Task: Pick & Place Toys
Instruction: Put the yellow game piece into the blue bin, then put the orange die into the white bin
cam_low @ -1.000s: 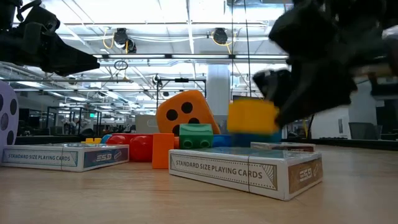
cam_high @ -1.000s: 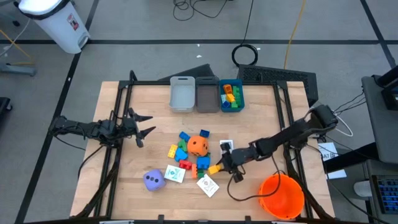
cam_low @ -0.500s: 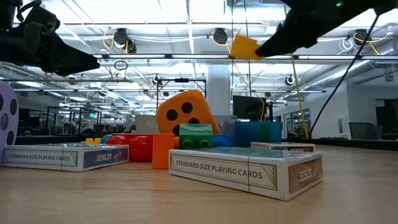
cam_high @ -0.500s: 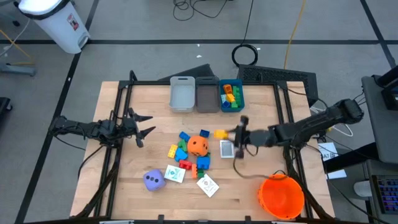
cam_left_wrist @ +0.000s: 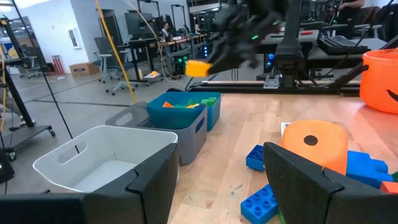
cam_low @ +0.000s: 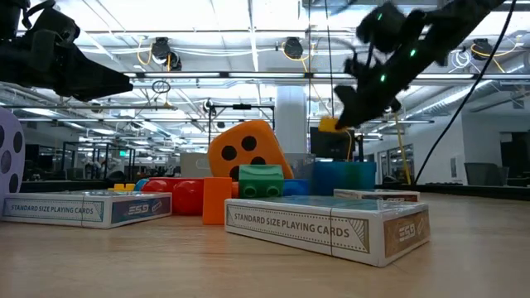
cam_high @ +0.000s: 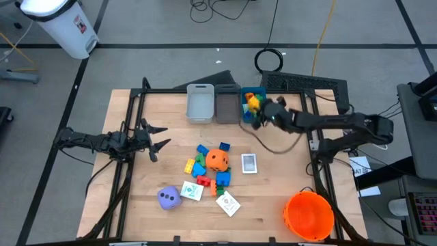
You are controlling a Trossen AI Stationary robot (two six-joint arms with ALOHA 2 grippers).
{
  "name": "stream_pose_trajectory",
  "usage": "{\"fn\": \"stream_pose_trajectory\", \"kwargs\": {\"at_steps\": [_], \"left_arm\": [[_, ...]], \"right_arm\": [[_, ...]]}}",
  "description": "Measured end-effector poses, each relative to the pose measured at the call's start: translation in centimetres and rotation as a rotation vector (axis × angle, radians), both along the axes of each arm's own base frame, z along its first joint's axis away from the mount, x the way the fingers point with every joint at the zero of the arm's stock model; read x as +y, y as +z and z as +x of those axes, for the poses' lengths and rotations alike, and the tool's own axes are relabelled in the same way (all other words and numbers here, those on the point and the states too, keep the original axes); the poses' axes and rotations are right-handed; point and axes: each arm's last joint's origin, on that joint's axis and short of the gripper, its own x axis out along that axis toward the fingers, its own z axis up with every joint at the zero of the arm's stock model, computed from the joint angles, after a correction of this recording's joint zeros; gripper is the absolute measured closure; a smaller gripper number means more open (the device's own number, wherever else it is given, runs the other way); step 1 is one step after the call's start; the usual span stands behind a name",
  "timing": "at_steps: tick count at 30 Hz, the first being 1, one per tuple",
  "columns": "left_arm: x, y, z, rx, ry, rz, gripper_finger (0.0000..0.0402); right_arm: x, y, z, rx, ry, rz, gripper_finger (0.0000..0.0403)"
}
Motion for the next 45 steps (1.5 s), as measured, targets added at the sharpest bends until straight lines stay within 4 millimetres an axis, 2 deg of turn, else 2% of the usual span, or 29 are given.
{"fn": "stream_pose_trajectory", "kwargs": {"at_steps": [4, 8, 12, 17, 23, 29, 39, 45], "left_arm": [[0.0, 0.0, 0.0, 0.0, 0.0, 0.0, 0.016], [0.0, 0.0, 0.0, 0.0, 0.0, 0.0, 0.016], [0.0, 0.0, 0.0, 0.0, 0.0, 0.0, 0.016], [0.0, 0.0, 0.0, 0.0, 0.0, 0.0, 0.016], [0.0, 0.0, 0.0, -0.001, 0.0, 0.0, 0.016], [0.0, 0.0, 0.0, -0.001, 0.0, 0.0, 0.016], [0.0, 0.0, 0.0, 0.0, 0.0, 0.0, 0.016], [0.0, 0.0, 0.0, -0.001, 0.0, 0.0, 0.016]], "right_arm": [[-2.8, -1.9, -0.4, 0.04, -0.101, 0.061, 0.029], [-4.1, -3.3, -0.1, 0.05, -0.088, 0.104, 0.0261], [-4.6, -3.8, 0.4, 0.037, -0.086, 0.094, 0.0234], [-4.3, -3.1, 0.5, 0.029, -0.046, 0.057, 0.0207], [-1.8, -0.9, 0.8, -0.045, 0.044, 0.022, 0.0184], [2.5, 1.0, 1.6, -0.131, 0.216, 0.007, 0.0174], [9.7, 0.6, 3.4, -0.154, 0.635, 0.087, 0.0181], [12.4, -0.9, 4.4, -0.136, 0.738, 0.089, 0.0177]]}}
